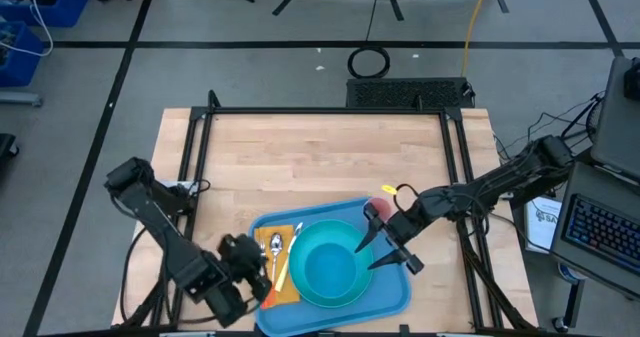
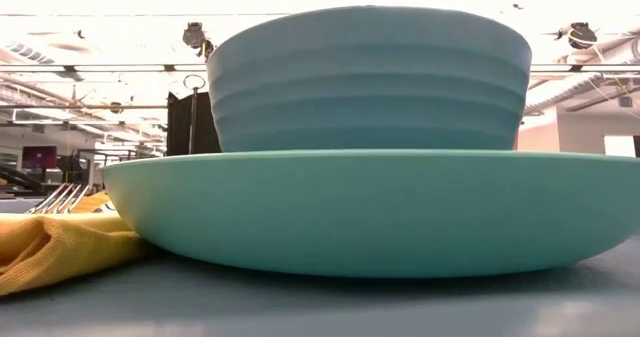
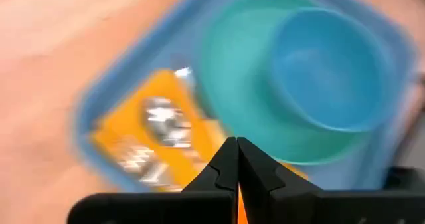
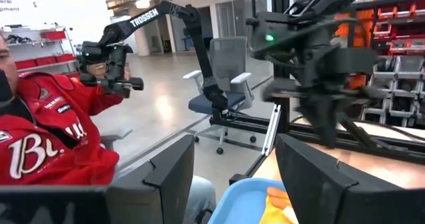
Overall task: Set up tray
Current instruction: Put the knife on top of the napkin to the right of the spoon
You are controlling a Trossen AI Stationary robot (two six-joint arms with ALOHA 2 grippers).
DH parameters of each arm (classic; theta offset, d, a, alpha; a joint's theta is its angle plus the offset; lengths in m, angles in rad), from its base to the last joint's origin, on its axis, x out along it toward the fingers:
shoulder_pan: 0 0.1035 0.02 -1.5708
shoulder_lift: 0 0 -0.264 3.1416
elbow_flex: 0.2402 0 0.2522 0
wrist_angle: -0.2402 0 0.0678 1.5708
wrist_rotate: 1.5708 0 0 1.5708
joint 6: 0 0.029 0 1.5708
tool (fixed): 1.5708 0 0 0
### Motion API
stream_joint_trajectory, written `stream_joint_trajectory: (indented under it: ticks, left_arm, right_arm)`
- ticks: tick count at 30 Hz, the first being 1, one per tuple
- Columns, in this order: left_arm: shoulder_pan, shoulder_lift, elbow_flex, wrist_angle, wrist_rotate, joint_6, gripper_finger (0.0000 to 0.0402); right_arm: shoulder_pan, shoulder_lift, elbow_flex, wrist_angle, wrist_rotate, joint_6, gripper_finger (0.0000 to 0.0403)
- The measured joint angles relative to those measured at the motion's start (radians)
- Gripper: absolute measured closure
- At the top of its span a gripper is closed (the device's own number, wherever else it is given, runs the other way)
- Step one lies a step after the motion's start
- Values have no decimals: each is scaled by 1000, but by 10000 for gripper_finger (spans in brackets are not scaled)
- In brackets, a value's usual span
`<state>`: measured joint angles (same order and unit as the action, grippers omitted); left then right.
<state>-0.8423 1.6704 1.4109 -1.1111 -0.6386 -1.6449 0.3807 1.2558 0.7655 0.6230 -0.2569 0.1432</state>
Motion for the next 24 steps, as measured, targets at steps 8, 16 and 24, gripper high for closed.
stream_joint_trajectory:
  ticks: [8,16,24]
  left_arm:
    - [2,53,-31,123,160,-32,390]
    - [65,167,-31,288,353,106,285]
    - [100,217,-30,332,392,141,198]
  right_arm:
    - [6,7,0,-6,-1,17,202]
    - [6,7,0,1,-2,21,202]
    - [6,8,0,0,-4,13,202]
